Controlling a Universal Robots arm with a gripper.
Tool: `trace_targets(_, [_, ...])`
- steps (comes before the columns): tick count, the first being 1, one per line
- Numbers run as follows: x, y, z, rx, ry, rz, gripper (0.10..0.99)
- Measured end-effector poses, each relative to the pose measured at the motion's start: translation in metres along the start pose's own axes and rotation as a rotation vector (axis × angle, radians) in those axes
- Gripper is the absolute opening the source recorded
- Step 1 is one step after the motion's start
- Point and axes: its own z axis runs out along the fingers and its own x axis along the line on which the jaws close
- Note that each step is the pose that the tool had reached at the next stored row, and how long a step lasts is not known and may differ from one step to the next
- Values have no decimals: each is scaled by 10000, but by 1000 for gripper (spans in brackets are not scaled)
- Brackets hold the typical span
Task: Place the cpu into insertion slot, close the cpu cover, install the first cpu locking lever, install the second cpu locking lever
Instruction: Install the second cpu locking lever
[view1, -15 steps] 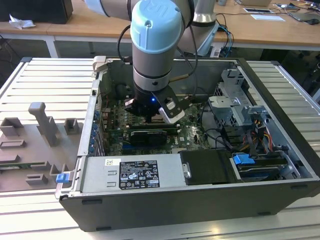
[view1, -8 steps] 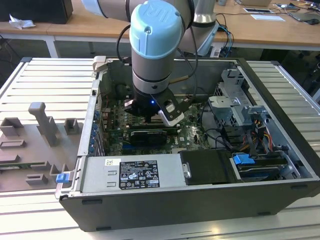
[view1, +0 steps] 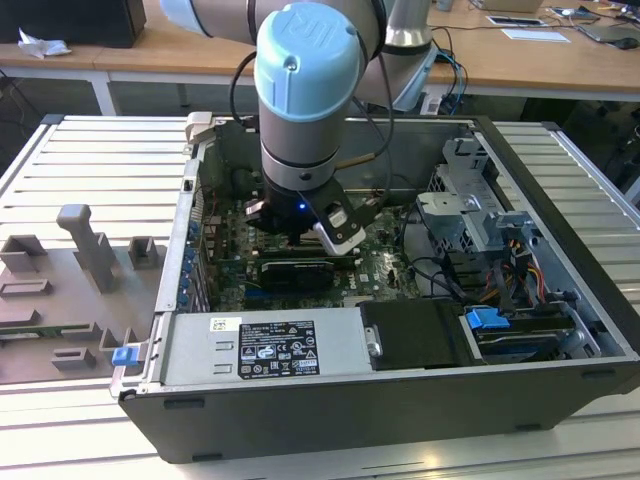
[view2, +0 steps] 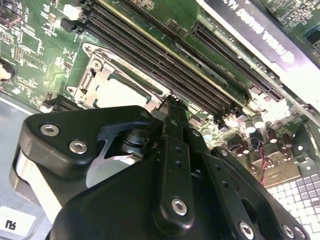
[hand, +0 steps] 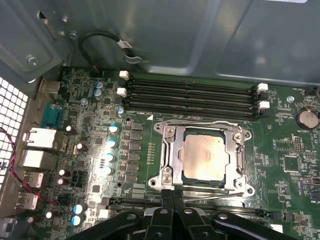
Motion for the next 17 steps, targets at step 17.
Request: trace_targets(17, [77,-62,61,-244,-21,3,106])
